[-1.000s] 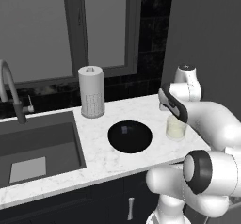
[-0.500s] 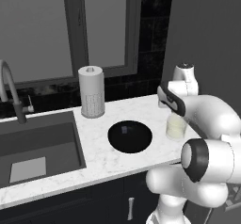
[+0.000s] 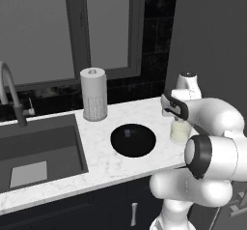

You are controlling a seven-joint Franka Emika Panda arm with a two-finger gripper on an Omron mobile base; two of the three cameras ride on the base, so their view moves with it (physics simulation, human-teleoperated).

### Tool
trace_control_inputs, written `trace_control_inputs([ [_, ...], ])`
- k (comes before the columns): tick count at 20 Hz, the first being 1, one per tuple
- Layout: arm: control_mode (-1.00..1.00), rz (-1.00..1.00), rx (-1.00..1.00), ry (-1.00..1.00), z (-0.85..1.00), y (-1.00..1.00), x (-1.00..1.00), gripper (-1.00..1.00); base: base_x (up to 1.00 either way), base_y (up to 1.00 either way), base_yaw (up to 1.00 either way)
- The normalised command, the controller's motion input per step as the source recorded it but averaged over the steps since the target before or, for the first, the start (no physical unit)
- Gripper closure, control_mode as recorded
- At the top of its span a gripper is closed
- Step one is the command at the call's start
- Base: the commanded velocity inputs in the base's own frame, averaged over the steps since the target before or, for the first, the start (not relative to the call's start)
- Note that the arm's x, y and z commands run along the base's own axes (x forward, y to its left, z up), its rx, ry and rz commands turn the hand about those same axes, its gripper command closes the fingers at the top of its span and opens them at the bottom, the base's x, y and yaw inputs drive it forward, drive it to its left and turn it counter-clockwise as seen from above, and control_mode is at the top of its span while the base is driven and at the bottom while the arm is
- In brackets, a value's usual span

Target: Grab a lemon wedge from the fridge and one ice cube from the ice bowl, and put them in the glass of lemonade.

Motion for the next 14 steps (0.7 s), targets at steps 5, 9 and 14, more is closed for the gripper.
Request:
trace_control_inputs([
  [5, -1.00, 0.00, 0.00, 0.00, 0.26, -0.12, 0.04, 1.00, 0.00, 0.00, 0.00],
  [9, -1.00, 0.00, 0.00, 0.03, 0.26, -0.30, 0.19, 1.00, 0.00, 0.00, 0.00],
  [14, -1.00, 0.00, 0.00, 0.03, 0.05, -0.02, 0.06, 1.00, 0.00, 0.00, 0.00],
])
